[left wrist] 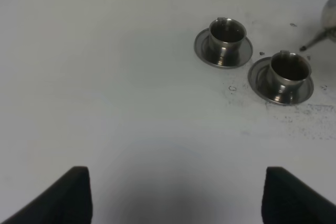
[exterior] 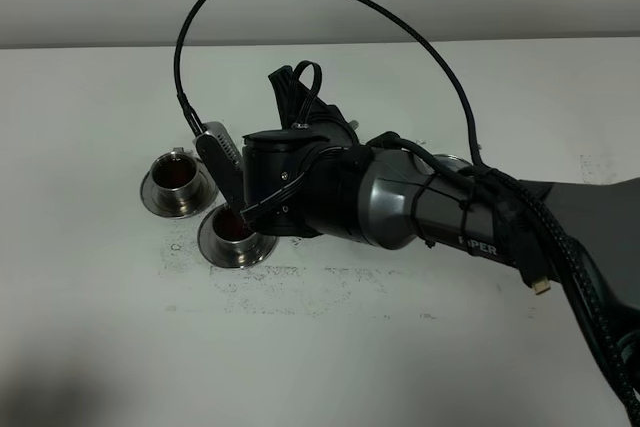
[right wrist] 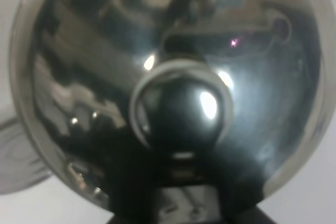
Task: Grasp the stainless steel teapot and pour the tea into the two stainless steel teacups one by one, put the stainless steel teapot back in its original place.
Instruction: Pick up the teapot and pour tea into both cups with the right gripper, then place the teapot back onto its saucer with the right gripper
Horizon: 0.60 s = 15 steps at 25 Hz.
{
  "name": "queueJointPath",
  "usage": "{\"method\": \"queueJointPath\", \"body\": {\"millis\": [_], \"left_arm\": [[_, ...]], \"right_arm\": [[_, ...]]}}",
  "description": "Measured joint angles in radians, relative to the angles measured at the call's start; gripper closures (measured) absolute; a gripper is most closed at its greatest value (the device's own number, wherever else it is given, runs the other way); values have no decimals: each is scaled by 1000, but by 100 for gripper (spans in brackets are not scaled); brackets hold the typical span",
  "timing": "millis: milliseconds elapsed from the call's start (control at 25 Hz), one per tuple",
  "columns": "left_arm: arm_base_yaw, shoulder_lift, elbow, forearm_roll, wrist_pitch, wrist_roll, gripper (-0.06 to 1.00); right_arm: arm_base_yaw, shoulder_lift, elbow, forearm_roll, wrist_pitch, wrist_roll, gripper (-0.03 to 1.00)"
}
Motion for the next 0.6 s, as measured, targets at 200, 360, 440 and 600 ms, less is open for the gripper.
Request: {"method": "queueJointPath", "body": {"millis": [200, 360, 440, 600], "left_arm": [[0, 0, 0, 0, 0, 0, 30], [0, 0, 0, 0, 0, 0, 30], [0, 0, 0, 0, 0, 0, 30], [0, 0, 0, 0, 0, 0, 30]], "right_arm": [[0, -52, 0, 26, 0, 170, 80], [-21, -104, 0, 132, -5, 358, 80], [-42, -127, 0, 208, -2, 430, 80], [-77, -142, 3, 331, 3, 508, 80]]}}
